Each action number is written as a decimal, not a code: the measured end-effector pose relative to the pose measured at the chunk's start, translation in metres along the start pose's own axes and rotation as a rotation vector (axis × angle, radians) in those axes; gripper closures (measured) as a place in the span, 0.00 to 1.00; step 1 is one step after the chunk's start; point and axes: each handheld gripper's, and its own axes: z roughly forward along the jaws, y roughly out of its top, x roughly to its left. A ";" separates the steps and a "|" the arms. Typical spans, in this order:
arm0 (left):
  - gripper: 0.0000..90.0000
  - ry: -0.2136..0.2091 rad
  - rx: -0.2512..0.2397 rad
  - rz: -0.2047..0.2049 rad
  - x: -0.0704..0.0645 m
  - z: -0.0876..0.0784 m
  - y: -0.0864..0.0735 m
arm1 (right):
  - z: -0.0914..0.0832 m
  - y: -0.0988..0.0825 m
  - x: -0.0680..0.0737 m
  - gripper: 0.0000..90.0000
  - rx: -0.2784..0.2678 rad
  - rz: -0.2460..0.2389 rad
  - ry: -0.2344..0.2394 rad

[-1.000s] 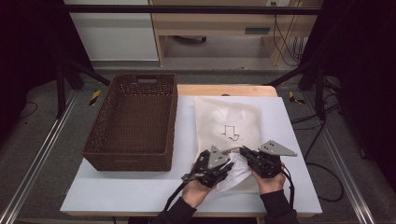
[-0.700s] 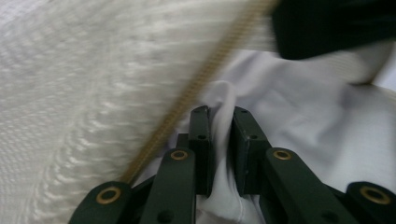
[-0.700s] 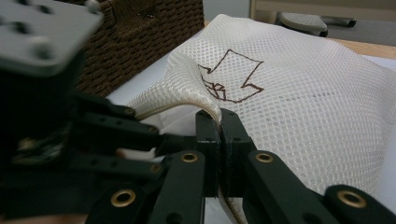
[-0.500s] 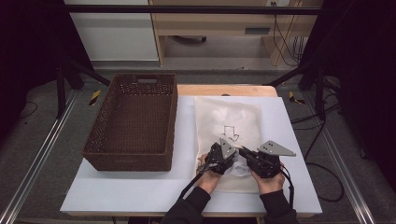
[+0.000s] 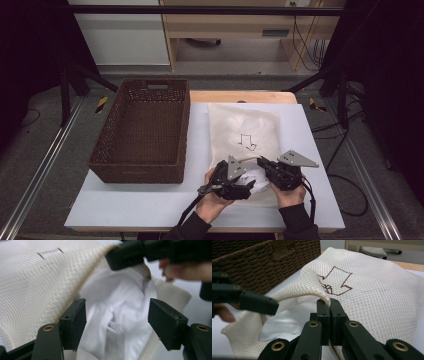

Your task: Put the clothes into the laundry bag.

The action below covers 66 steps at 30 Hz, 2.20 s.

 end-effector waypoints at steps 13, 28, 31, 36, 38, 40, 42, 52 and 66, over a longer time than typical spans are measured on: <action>0.50 0.017 0.135 -0.007 -0.003 0.059 -0.018 | 0.001 0.000 0.002 0.98 0.008 0.003 0.003; 0.83 0.146 0.048 -0.006 0.012 0.080 -0.001 | 0.000 0.000 0.001 0.98 0.006 0.003 0.003; 0.80 0.160 0.010 -0.003 0.019 0.091 -0.003 | 0.000 0.000 -0.001 0.98 0.014 0.012 -0.009; 0.71 0.155 0.031 -0.004 0.019 0.087 -0.004 | 0.001 -0.001 -0.002 0.98 0.020 0.012 -0.010; 0.56 0.133 0.043 -0.023 0.017 0.078 -0.003 | 0.001 -0.001 -0.003 0.98 0.016 0.017 -0.011; 0.52 0.103 0.040 -0.014 0.014 0.065 -0.005 | 0.001 -0.001 -0.003 0.98 0.014 0.017 -0.010; 0.47 0.084 0.032 -0.011 0.010 0.047 -0.009 | 0.001 -0.001 -0.003 0.98 0.013 0.016 -0.010; 0.77 0.065 0.102 -0.053 0.008 0.064 -0.022 | 0.001 -0.001 -0.002 0.98 0.014 0.012 -0.013; 0.90 0.203 0.110 0.003 0.017 0.105 -0.005 | 0.001 -0.001 -0.004 0.98 0.016 0.026 -0.019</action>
